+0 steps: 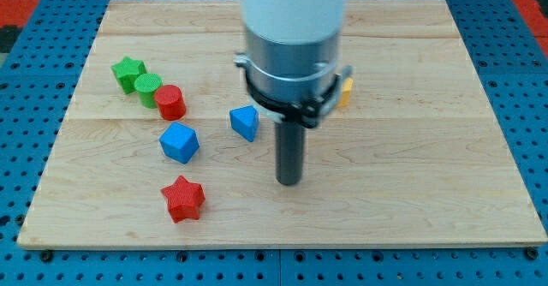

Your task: Move the red blocks and blue blocks parallel to each other

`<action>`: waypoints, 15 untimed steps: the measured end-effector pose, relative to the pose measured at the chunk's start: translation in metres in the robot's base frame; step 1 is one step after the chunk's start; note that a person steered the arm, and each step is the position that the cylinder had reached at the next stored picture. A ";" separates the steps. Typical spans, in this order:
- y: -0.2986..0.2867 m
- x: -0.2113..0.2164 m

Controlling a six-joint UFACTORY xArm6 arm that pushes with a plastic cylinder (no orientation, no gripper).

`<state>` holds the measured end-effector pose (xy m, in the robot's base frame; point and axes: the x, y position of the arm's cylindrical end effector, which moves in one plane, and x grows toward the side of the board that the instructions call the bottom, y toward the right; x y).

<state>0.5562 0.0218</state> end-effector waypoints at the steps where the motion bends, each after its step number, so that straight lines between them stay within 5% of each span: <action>1: -0.020 0.053; 4: -0.225 0.016; 6: -0.173 -0.077; 8: -0.172 -0.068; 10: -0.076 -0.095; 15: -0.115 -0.095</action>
<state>0.4614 -0.0932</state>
